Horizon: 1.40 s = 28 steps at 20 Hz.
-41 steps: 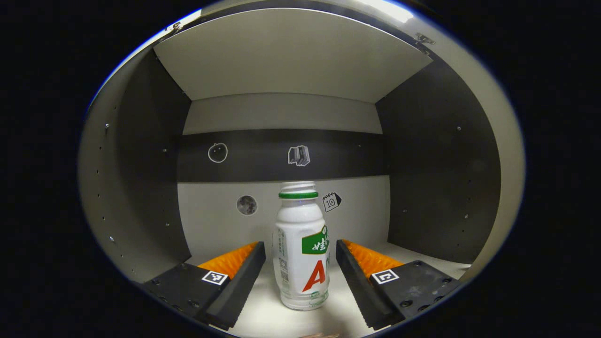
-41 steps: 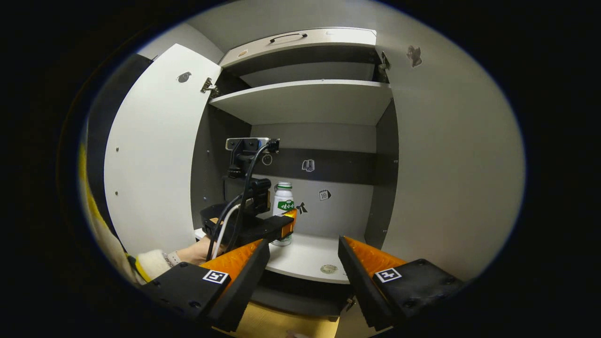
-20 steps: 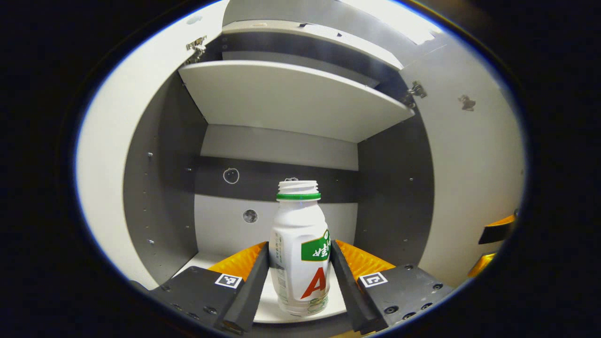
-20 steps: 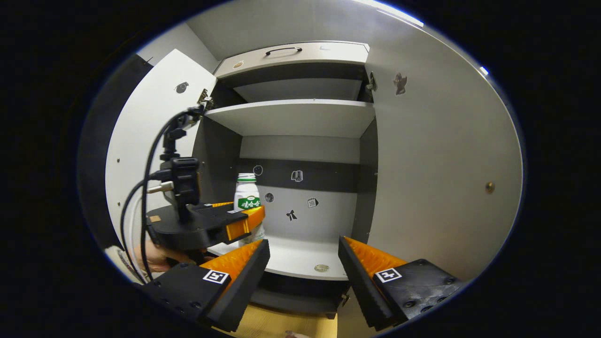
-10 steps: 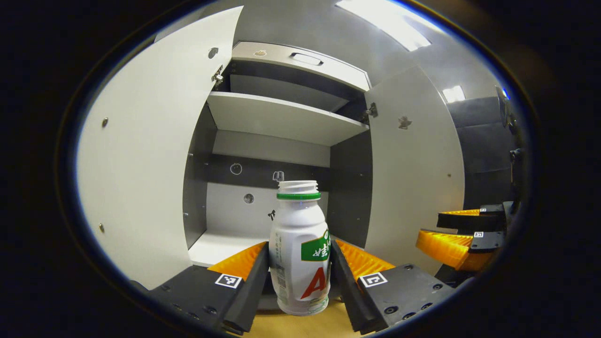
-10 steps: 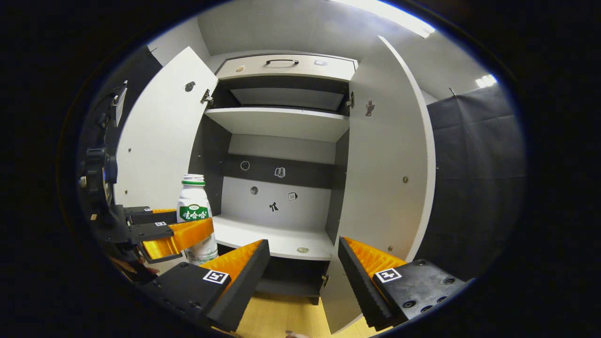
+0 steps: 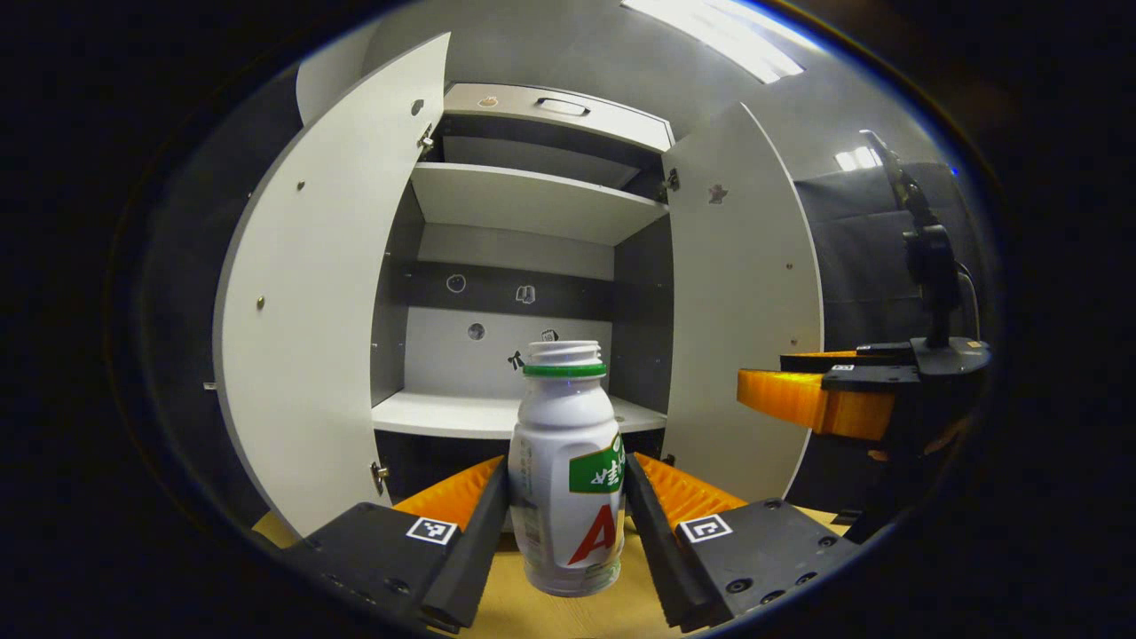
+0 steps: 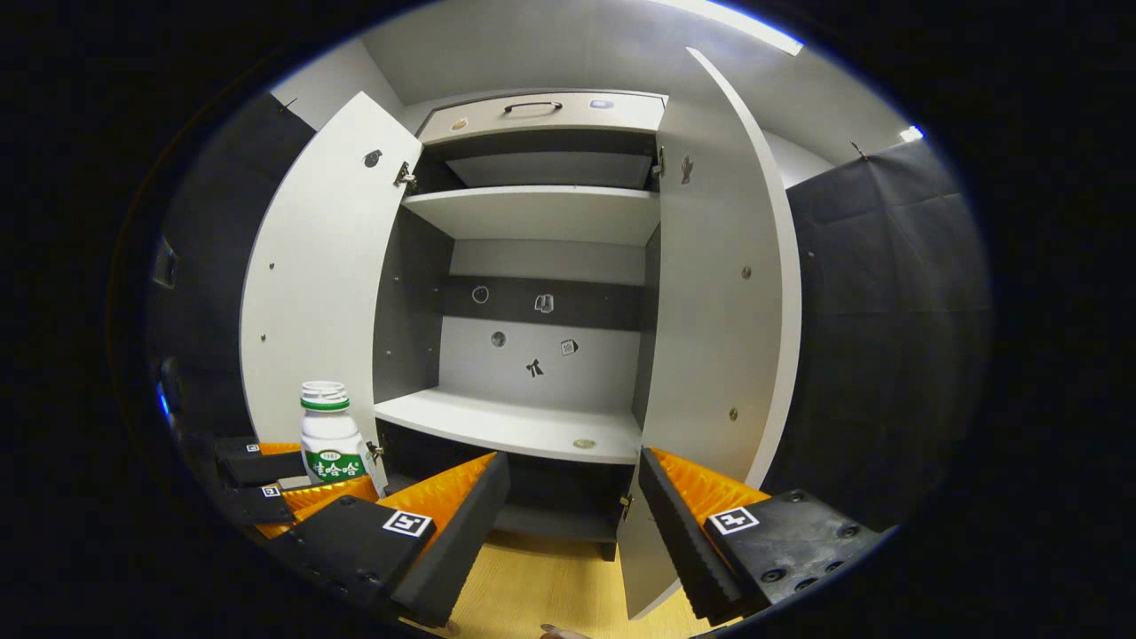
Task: Grasp the bottle in the cabinet with the left hand and place it on the coaster, then close the right door with the right hand and the left door with the left hand.
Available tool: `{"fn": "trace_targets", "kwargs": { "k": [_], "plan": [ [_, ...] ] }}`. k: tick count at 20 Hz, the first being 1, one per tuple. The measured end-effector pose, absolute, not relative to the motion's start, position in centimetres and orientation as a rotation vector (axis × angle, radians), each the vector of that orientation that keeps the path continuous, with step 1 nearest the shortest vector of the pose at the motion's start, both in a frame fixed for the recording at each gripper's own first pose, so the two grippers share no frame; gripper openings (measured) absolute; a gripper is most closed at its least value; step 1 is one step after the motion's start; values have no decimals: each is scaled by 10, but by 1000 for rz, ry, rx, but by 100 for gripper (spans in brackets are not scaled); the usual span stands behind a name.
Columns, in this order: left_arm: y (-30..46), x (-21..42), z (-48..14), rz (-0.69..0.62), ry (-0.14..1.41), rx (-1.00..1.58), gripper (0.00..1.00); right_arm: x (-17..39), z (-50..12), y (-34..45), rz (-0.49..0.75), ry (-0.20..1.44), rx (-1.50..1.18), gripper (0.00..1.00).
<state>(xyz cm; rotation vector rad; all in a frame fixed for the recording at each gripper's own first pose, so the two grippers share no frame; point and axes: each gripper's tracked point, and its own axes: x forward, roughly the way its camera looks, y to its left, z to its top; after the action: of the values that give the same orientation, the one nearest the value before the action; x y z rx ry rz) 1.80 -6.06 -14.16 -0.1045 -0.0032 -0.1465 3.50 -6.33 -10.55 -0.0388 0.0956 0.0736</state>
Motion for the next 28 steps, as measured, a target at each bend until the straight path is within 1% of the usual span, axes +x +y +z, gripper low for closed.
{"fn": "trace_targets", "kwargs": {
  "k": [6,11,17,21,25,28],
  "plan": [
    [-77,-23,-227,-74,26,-72,76,7,-152,-60,147,106,-42,97],
    [-95,-47,-274,-71,43,-39,76,-17,-193,-67,136,155,-8,97],
    [-91,-53,-318,-36,45,-9,76,-28,-218,-69,146,184,-25,97],
    [-86,-53,-350,4,71,-67,76,-28,-236,-64,178,209,-49,97],
    [-86,-55,-367,38,77,-34,76,-33,-245,-55,218,228,-47,97],
    [-93,-60,-365,26,46,-26,76,-33,-251,-53,230,238,-50,97]
  ]
}}
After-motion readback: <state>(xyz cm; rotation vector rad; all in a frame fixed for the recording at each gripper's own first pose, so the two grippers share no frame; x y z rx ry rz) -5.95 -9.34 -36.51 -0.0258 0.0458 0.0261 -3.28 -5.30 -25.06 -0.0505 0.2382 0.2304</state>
